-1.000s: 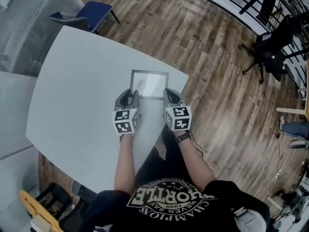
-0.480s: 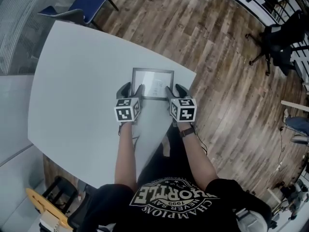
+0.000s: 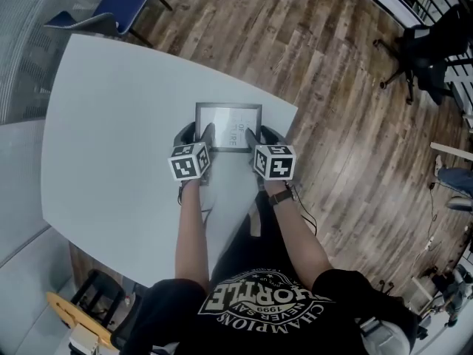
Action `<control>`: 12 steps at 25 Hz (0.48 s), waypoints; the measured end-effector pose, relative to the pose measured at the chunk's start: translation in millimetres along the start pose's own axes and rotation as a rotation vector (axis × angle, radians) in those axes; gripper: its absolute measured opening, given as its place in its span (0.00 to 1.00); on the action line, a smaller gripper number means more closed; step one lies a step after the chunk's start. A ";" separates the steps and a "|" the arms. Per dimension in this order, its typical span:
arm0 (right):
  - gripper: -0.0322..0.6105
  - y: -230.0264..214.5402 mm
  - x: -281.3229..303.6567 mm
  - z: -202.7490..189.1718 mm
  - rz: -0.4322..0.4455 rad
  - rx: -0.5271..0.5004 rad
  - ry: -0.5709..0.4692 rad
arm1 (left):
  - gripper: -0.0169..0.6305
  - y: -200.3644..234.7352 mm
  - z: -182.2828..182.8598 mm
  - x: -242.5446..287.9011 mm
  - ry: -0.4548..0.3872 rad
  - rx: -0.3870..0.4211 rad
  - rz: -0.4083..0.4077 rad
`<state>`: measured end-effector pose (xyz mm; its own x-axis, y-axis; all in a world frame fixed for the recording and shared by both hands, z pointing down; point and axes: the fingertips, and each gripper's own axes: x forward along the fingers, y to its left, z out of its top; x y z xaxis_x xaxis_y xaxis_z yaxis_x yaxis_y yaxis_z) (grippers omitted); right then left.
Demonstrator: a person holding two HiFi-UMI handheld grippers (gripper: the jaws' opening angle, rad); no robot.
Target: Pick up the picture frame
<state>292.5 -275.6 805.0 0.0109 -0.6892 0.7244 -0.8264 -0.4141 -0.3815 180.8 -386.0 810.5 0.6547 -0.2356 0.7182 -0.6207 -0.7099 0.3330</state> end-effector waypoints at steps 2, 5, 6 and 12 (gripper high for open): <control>0.35 -0.8 0.4 -2.0 -0.015 0.000 -0.002 | 0.37 0.8 -0.8 -0.1 -0.006 -0.008 0.011; 0.30 -5.4 1.0 -3.6 -0.057 -0.006 0.004 | 0.32 4.4 -1.8 0.9 -0.009 -0.010 0.038; 0.22 -7.6 0.6 -4.4 -0.071 -0.003 0.010 | 0.28 6.2 -1.7 0.5 -0.010 -0.021 0.050; 0.19 -10.4 -8.3 -9.6 -0.093 0.024 0.022 | 0.22 8.2 -5.4 -6.4 -0.013 -0.087 0.082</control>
<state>295.6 -259.9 808.5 0.0742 -0.6342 0.7696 -0.8086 -0.4899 -0.3258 169.2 -386.7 811.8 0.6054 -0.3000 0.7372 -0.7073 -0.6276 0.3254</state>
